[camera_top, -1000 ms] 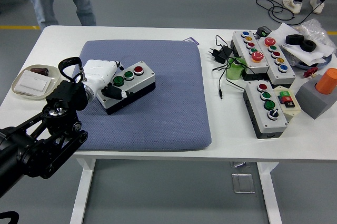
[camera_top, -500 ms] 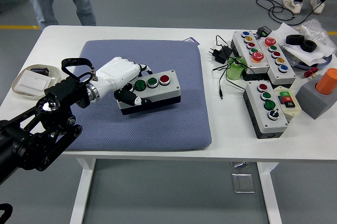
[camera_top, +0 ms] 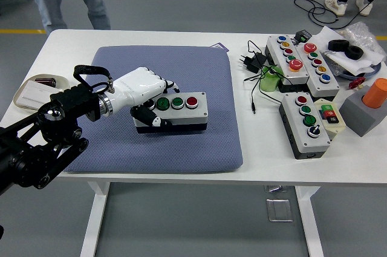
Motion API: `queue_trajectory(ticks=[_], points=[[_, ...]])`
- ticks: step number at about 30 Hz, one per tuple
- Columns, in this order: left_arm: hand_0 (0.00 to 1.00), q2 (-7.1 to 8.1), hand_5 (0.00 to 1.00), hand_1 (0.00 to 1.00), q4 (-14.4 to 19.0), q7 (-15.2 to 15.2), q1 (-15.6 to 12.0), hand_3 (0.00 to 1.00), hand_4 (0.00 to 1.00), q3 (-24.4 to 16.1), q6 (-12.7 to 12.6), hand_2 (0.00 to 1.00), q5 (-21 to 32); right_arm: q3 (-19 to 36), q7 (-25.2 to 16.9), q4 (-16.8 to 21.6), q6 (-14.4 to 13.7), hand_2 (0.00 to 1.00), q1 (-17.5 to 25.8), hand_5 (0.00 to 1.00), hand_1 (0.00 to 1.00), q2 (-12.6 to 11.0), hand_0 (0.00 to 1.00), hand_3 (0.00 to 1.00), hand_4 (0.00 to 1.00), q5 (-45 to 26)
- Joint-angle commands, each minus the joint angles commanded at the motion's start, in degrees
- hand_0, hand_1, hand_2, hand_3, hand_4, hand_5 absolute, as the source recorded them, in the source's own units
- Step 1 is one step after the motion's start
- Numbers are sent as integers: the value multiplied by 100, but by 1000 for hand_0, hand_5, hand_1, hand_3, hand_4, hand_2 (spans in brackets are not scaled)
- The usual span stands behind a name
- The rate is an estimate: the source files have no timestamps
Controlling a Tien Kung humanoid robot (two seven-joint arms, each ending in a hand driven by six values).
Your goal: Pick up the button,place it on the desk,press the button,press the button
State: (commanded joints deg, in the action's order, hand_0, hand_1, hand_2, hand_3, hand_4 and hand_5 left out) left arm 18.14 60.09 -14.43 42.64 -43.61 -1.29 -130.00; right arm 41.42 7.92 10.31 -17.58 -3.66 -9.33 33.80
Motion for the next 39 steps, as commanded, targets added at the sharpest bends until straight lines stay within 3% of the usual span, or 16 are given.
queue_trajectory(ticks=[6, 7, 12, 13, 18, 19, 24, 25, 30, 31, 39], points=[[565, -9, 2, 447, -100, 34, 12, 413, 515, 108, -112, 420, 0, -7, 4, 0, 8, 527, 9, 9, 468, -1, 630, 584, 270, 13], [615, -14, 2, 468, -143, 48, 6, 418, 521, 116, -127, 423, 0, 2, 7, 0, 7, 527, 13, 8, 467, 1, 630, 584, 270, 27], [615, -8, 2, 468, -193, 118, -18, 418, 521, 124, -13, 423, 0, -18, 5, 0, 9, 527, 30, 8, 467, 2, 630, 584, 270, 2], [653, -8, 2, 597, -193, 133, -19, 459, 355, 124, 20, 514, 0, -19, 5, 0, 9, 527, 32, 8, 467, 3, 630, 584, 270, -1], [653, -15, 2, 597, -198, 146, -34, 459, 355, 133, 143, 514, 0, -22, 7, 0, 11, 527, 46, 8, 467, 2, 630, 584, 270, 8], [643, -17, 2, 665, -198, 143, -41, 481, 377, 138, 141, 652, 0, -20, 7, 0, 11, 527, 51, 7, 467, 2, 631, 584, 270, 10], [643, -23, 2, 665, -205, 137, -55, 481, 377, 142, 138, 652, 0, -10, 12, 0, 11, 527, 60, 7, 467, 3, 631, 584, 270, 29], [753, -20, 2, 824, -204, 133, -58, 592, 488, 138, 134, 863, 0, -13, 10, 0, 12, 528, 62, 7, 467, 3, 631, 584, 269, 25], [753, -3, 2, 824, -192, 124, -55, 592, 488, 105, 85, 863, 0, -18, 1, 0, 9, 528, 50, 7, 467, 1, 631, 584, 269, 16], [822, -1, 2, 881, -190, 124, -54, 634, 515, 103, 79, 935, 0, -18, 1, 0, 9, 528, 49, 7, 467, 1, 631, 583, 269, 16], [848, 45, 2, 910, -135, 105, -49, 665, 551, 74, 15, 963, 0, -2, -4, 0, 5, 528, 33, 7, 467, -1, 631, 584, 269, 25]])
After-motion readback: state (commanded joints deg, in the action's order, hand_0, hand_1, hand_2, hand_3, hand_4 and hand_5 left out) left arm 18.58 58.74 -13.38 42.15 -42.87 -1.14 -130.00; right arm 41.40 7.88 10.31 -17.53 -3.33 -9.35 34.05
